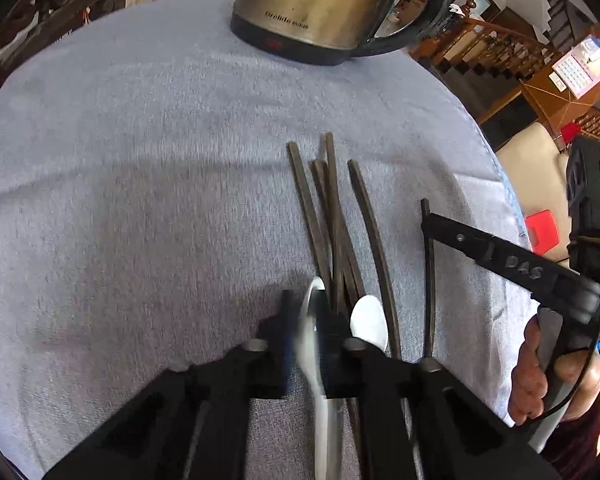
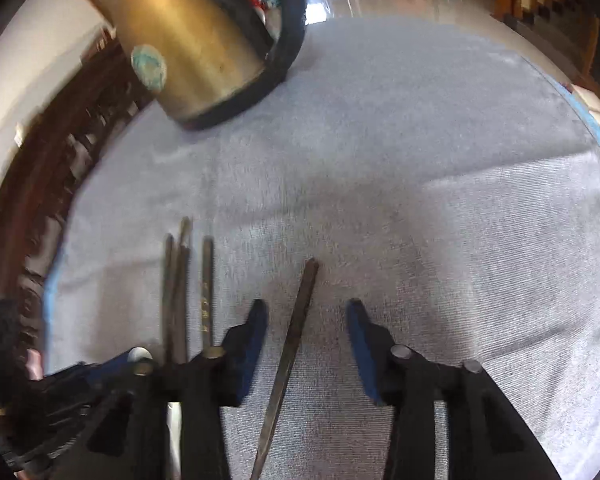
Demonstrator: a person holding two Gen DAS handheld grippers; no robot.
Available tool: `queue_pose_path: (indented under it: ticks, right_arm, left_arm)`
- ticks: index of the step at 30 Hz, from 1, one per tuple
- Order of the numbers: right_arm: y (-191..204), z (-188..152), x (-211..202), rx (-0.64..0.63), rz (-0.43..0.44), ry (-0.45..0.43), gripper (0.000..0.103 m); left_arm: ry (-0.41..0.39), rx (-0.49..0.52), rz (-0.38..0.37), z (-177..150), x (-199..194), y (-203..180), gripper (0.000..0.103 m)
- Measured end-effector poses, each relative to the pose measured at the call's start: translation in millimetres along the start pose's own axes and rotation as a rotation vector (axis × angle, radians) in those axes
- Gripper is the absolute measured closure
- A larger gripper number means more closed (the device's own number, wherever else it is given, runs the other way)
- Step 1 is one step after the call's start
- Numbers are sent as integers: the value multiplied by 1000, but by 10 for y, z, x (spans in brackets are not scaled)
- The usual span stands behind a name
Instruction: Organize utensils
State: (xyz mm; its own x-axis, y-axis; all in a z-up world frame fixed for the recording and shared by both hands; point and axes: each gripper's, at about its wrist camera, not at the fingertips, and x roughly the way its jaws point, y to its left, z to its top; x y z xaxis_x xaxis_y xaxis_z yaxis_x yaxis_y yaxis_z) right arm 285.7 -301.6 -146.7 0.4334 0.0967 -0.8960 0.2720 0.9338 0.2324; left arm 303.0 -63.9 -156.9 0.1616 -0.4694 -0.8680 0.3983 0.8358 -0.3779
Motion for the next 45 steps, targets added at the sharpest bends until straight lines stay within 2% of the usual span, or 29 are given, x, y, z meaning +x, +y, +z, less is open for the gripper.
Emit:
queue_pose_path:
  ticks: [1,2,3,6,11,15,16,19,21,27,34,35,39,45]
  right_arm:
    - [78,-12,25,-35,-26,15,77]
    - [166,-21,24,-67,-57,6,88]
    - [228,-36,43,-95,-68,17,91]
    - [326,-76,27,-147,-95,12,94]
    - [203,-165,-130,-85,-15,-22,96]
    - [194,-369,-557,-99,66,-149,96]
    - [180,-426,-667,-104,77,-181,96]
    - [126,-644,-1071,-98,128,-303,96]
    - [101,-779,-1298,-96,148,-376,96]
    - [89,-1288,-1997,-84,165,-578,96]
    - [129,-1770,-2614,-59,161,-789,96]
    - [154,-1792,-2666,-60,159,-811,96]
    - [228,-1950,-3033,-73,169,-911,96]
    - [329,-2108,-3443,-85,245,-990,96]
  left_arm:
    - [-6,-4,-2,-28,-24,23,98]
    - [-10,-6,-1,-53,-46,43,99]
    - [-16,-8,1,-75,-72,65,99]
    - [-43,-20,1,-152,-170,152,99]
    - [-99,-21,-3,-316,-542,292,99]
    - [-190,-22,-2,-559,-1070,319,99]
    - [-215,-20,3,-513,-1165,234,99]
    - [-301,-2,16,-661,-1532,115,99]
    - [-361,12,20,-850,-1803,45,99]
    - [-496,19,41,-1349,-2234,-228,99]
    - [-614,20,97,-1535,-2075,-646,99]
    - [-630,18,103,-1485,-2000,-701,99]
    - [-685,5,151,-1580,-1969,-766,99]
    - [-687,-21,189,-1628,-1823,-771,99]
